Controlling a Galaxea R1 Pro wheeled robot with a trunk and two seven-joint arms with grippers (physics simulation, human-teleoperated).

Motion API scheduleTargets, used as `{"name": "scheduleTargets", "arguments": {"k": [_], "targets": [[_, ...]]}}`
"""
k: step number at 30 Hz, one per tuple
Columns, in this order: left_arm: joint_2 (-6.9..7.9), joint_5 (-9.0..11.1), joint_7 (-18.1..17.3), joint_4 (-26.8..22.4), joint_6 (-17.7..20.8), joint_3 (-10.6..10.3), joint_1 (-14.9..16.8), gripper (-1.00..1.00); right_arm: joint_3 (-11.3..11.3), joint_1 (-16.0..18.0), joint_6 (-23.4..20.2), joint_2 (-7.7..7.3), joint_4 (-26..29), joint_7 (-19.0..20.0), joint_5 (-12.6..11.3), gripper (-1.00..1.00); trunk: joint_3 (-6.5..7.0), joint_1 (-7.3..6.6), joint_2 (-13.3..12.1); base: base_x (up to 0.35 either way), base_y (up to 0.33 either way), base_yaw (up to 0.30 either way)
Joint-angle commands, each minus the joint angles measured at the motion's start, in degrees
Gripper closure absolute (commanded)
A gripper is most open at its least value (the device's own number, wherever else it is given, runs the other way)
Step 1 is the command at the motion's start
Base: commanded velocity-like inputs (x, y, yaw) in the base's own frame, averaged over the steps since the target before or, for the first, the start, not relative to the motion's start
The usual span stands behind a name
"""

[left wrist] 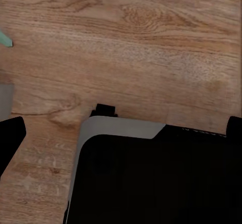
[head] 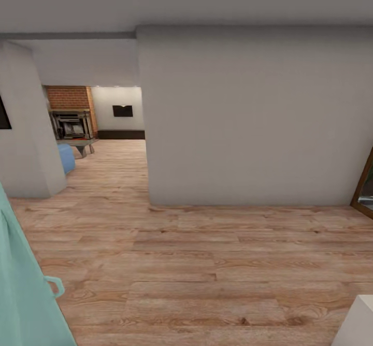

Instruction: Move the two storage containers from the living room to the garage. In the garage, place one container on the floor and stack the other container on top of it (either order is fine).

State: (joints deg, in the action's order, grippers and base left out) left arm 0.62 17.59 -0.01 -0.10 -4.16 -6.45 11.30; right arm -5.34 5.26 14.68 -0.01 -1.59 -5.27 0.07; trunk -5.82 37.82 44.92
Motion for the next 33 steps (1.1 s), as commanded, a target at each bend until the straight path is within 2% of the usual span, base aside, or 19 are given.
{"name": "scheduleTargets", "arguments": {"k": [1, 33], "targets": [[0.0, 0.51, 0.0, 0.05, -0.19, -0.49, 0.06, -1.0, -0.46, 0.09, 0.26, 0.01, -0.17, -0.27, 0.02, -1.0, -0.09, 0.04, 0.06, 0.327, 0.0, 0.0], [-0.01, 0.51, -0.02, 0.05, -0.23, -0.49, 0.07, -1.0, -0.46, 0.09, 0.26, 0.01, -0.19, -0.27, 0.02, -1.0, -0.09, 0.04, 0.06, 0.327, 0.0, 0.0]]}}
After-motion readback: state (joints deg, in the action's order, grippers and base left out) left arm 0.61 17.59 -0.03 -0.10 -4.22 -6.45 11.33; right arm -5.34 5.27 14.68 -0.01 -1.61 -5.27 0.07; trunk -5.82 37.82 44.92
